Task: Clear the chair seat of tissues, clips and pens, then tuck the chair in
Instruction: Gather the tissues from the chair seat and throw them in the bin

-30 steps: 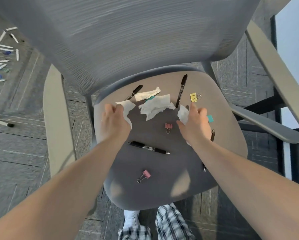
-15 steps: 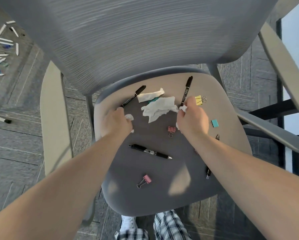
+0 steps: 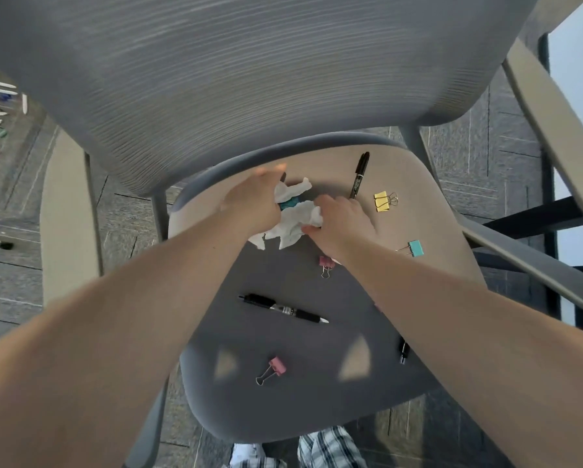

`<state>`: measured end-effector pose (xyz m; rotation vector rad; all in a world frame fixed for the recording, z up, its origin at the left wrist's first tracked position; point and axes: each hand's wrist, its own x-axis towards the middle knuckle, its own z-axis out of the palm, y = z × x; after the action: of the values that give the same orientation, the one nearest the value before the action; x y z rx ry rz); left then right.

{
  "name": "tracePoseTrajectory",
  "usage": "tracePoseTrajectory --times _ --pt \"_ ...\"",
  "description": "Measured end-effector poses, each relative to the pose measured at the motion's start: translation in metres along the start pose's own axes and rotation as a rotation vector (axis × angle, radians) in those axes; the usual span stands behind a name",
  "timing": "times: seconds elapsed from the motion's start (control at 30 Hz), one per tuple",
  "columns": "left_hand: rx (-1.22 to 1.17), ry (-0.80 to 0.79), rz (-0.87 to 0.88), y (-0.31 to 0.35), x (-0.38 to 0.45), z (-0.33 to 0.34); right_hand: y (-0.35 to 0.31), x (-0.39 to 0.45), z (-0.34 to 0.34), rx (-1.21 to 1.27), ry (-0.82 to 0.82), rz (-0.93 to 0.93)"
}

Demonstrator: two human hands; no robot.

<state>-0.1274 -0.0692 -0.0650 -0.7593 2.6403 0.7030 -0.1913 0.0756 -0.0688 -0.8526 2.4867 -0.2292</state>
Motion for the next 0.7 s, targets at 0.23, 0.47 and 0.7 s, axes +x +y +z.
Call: tracePoseTrajectory --times 0.23,0.47,0.7 --pt "0.142 -0.127 0.059 -0.006 0.014 0.029 0.008 -0.004 0.007 -0.061 -0.029 -0.002" --pt "0.188 0.121 -0.023 0.008 -0.001 0.001 0.021 -0.029 -0.016 0.107 0.12 0.032" --pt "0.247 0.137 0.033 0.038 -0.042 -0.051 0.034 -0.106 -0.054 0.303 0.229 0.181"
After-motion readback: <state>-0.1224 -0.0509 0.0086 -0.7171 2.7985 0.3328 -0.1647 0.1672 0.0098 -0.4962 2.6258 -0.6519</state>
